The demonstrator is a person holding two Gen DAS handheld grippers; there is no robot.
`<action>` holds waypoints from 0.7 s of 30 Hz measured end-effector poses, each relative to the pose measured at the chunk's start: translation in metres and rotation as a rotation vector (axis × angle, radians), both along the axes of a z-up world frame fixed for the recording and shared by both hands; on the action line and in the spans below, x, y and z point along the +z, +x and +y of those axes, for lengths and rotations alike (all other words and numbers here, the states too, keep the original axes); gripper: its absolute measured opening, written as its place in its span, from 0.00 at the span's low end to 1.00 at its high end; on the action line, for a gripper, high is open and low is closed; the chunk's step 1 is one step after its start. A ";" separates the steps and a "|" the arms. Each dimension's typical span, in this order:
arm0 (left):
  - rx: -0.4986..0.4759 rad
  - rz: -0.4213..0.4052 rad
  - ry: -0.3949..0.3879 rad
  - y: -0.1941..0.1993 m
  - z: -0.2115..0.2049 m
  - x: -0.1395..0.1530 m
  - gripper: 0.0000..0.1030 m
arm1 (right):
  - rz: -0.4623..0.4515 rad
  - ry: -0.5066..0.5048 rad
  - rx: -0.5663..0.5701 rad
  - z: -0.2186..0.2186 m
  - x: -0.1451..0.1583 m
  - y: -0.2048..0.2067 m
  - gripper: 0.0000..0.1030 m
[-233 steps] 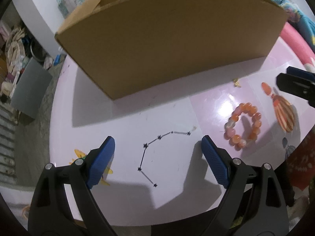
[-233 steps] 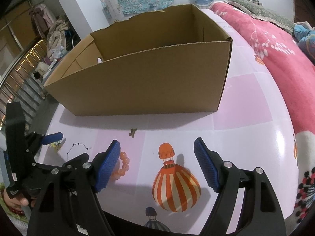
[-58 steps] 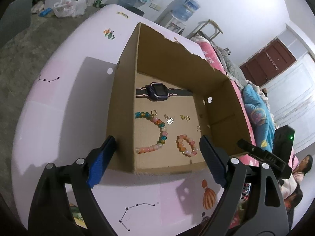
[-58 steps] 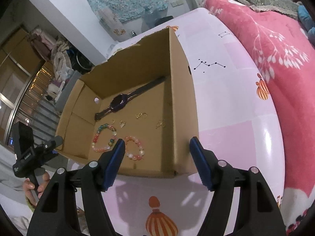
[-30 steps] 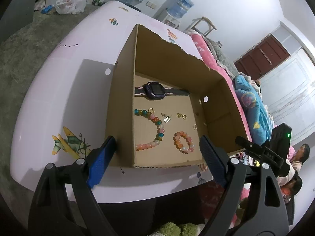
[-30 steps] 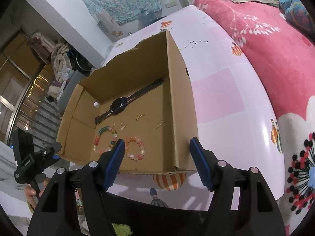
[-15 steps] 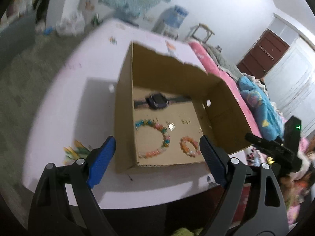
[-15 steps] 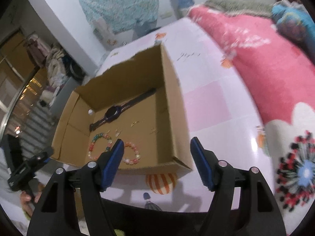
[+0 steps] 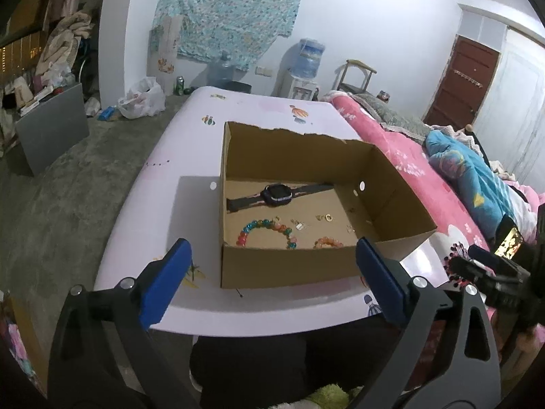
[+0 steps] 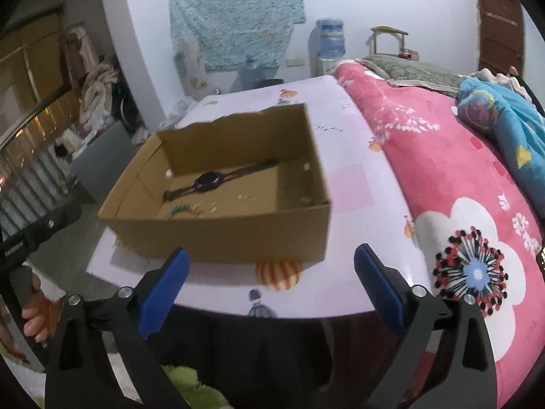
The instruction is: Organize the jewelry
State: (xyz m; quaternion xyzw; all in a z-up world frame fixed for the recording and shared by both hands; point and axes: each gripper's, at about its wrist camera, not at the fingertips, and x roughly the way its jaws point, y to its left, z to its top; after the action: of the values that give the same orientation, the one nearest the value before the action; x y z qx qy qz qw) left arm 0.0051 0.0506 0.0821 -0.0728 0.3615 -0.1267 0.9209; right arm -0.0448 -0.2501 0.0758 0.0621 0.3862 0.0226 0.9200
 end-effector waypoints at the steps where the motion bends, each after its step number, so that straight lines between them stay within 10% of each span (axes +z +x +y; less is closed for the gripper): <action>1: 0.009 0.003 0.013 -0.002 -0.002 -0.001 0.91 | 0.001 -0.012 0.003 0.006 -0.001 -0.001 0.93; 21: 0.138 0.146 0.153 -0.002 -0.016 -0.024 0.91 | 0.147 -0.003 -0.030 0.043 -0.022 0.017 0.93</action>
State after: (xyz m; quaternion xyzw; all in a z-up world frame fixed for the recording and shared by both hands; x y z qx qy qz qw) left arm 0.0027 0.0350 0.0580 -0.0361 0.4305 -0.0295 0.9014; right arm -0.0281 -0.2067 0.0542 0.0679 0.4518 0.0035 0.8895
